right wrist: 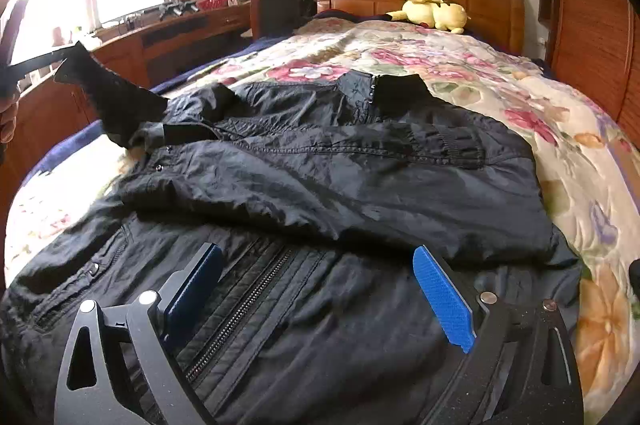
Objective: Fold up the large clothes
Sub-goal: 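Lift the held sleeve and fold it across the jacket body with the left gripper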
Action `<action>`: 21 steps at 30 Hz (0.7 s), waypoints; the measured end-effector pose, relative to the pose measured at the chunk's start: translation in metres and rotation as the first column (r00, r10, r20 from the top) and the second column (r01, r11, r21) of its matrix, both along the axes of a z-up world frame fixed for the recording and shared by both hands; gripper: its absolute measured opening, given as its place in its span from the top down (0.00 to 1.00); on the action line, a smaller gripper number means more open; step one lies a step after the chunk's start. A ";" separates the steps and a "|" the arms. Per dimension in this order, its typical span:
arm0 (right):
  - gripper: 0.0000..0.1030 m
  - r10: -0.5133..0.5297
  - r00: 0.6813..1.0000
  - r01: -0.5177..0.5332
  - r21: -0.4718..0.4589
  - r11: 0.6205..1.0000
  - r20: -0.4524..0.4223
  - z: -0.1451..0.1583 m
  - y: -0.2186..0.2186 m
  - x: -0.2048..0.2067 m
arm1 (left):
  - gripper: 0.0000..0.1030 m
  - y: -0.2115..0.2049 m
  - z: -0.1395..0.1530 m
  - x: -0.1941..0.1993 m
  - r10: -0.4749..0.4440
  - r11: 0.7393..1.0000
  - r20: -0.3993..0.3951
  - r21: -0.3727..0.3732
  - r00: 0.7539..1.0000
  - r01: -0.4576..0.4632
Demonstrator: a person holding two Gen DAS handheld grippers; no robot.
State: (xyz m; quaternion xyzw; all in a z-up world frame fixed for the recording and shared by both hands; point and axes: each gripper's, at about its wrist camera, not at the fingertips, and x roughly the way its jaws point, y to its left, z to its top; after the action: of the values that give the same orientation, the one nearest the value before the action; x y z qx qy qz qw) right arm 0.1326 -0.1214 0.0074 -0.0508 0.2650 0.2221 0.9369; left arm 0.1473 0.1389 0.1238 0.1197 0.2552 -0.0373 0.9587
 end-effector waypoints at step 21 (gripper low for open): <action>0.06 -0.089 0.996 0.088 0.079 0.993 0.007 0.009 -0.054 -0.010 | 0.95 -0.198 0.005 -0.037 -0.342 0.937 -0.058 -0.100 0.938 0.335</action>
State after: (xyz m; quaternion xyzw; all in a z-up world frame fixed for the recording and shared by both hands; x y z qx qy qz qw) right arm 0.1230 -0.1750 0.0161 -0.0031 0.2532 0.1903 0.9485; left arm 0.1099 -0.0586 0.1285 0.1174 0.2643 -0.2174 0.9323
